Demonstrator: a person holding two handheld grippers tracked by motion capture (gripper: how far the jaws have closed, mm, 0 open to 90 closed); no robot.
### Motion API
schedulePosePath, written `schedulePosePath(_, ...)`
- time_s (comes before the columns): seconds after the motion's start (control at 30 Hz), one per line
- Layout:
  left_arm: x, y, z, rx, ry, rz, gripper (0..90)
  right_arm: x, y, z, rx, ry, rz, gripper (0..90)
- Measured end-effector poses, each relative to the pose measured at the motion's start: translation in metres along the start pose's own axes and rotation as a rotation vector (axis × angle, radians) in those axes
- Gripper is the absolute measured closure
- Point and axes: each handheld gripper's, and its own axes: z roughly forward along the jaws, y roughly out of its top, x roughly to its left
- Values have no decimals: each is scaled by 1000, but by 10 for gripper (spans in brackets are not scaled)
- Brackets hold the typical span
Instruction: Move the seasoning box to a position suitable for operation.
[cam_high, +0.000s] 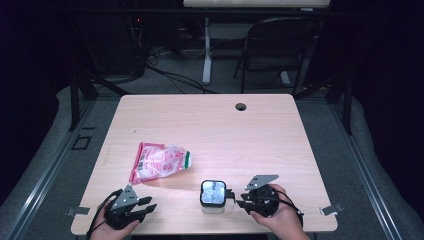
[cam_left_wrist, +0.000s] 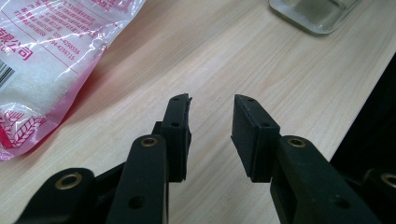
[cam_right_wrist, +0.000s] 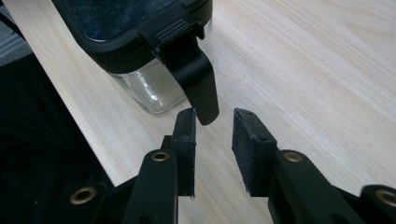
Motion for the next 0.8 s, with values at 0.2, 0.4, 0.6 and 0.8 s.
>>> schedulePosePath(0.2,0,4,-1,6,1,-3,674,0,2,-10,1,-21,33,720)
schedulePosePath(0.4,1,29,-3,33,1,13,674,4,15,-22,1,-26,32,746)
schedulePosePath(0.6,-9,66,7,16,-46,32,690,13,39,-31,23,-14,-3,756)
schedulePosePath(0.8,-20,95,16,10,-83,62,697,15,52,-35,0,-17,14,766)
